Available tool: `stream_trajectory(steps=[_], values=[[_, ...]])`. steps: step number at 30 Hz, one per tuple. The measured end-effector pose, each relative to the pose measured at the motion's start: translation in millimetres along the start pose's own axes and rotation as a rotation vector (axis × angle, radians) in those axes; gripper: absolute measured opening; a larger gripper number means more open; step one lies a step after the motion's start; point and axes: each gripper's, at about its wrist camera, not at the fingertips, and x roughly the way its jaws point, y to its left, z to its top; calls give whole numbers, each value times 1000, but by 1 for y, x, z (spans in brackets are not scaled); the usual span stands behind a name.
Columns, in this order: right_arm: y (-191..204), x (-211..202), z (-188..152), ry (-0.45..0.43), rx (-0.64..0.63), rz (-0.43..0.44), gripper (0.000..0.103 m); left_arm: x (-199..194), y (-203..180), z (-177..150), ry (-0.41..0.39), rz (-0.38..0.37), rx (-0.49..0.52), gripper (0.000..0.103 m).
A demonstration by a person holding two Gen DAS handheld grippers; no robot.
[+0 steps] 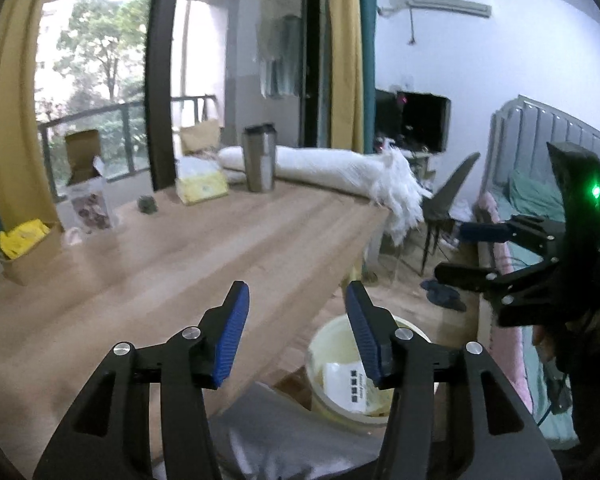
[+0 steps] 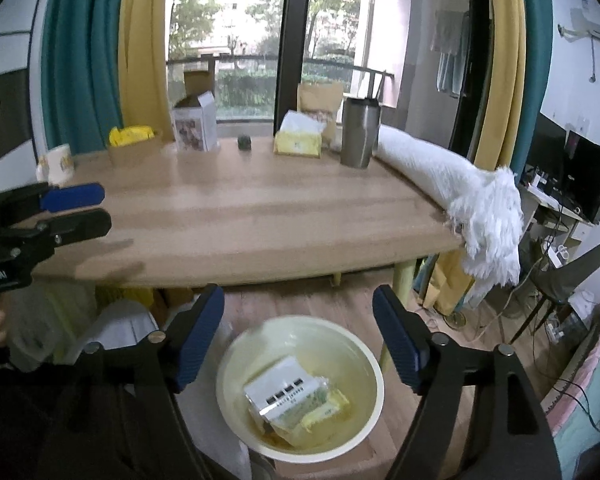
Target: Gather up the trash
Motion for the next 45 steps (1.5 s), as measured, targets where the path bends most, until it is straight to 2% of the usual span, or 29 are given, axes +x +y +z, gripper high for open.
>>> stream_trajectory(steps=[5,8,11,15,18,22,34,41,45], values=[[5,-15,18,-63,-3,-1,82,-13,15,6,-15,23,-24,54],[7,-22,27,-95,-7,5,83,-21,21,8,-40,70,-23,55],[12,-28,34,-123,-12,16,84,-33,28,10,-87,110,-33,64],[17,-34,42,-154,-22,26,85,-48,35,11,-163,159,-45,71],[20,-32,43,-150,-31,43,87,-48,43,10,-167,198,-69,78],[20,-25,40,-135,-28,45,88,-42,50,7,-136,231,-78,80],[5,-5,27,-92,5,1,94,-30,50,0,-133,176,-97,80],[-2,0,23,-80,17,-5,94,-26,46,2,-131,173,-92,80],[-5,2,22,-74,21,-6,94,-23,42,3,-116,204,-64,80]])
